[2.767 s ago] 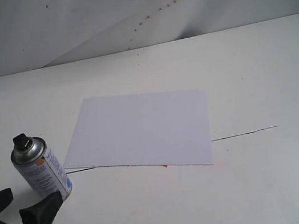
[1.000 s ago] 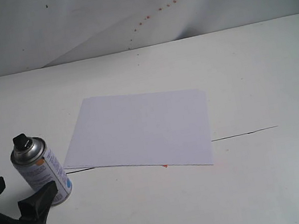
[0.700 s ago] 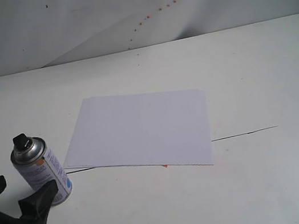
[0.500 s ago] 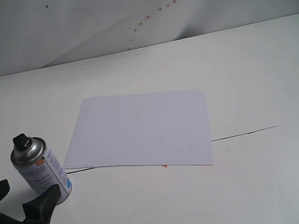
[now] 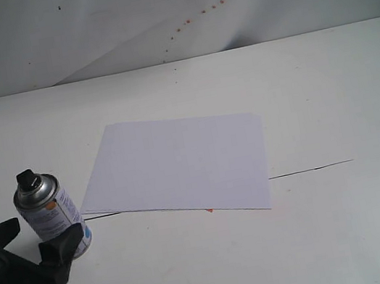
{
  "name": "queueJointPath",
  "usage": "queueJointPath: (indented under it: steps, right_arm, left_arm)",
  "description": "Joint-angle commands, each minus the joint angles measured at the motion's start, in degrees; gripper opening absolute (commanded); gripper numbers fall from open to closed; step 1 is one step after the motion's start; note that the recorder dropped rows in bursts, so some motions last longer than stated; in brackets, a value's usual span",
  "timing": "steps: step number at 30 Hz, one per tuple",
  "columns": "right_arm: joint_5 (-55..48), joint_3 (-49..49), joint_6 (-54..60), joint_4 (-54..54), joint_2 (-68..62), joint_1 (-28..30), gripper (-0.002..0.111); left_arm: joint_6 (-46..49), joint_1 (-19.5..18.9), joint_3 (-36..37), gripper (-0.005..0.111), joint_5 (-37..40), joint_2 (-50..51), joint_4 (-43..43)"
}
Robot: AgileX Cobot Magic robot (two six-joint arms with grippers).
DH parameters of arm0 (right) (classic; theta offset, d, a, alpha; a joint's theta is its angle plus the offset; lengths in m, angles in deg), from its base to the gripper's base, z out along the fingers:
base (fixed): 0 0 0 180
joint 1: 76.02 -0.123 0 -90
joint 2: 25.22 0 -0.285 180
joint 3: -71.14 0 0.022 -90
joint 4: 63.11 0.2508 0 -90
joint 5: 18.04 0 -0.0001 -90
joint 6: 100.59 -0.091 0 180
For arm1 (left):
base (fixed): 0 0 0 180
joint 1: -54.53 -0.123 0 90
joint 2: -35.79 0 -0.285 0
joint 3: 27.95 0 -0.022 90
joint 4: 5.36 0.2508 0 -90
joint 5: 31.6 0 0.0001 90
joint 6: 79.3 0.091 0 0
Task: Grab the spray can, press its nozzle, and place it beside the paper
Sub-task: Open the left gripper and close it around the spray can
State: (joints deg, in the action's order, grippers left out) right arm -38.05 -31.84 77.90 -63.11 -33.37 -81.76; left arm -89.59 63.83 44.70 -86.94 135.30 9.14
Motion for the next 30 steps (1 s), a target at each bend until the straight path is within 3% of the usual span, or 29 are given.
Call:
queueJointPath:
  steps: [1, 30]
  right_arm:
    - [-0.07, 0.19, 0.02, -0.47, 0.36, -0.24, 0.0]
    - [-0.07, 0.19, 0.02, -0.47, 0.36, -0.24, 0.0]
  left_arm:
    - [1.4, 0.31, -1.42, 0.095, -1.3, 2.55, -0.28]
    - [6.24, 0.31, -7.15, 0.095, -8.29, 13.89, -0.47]
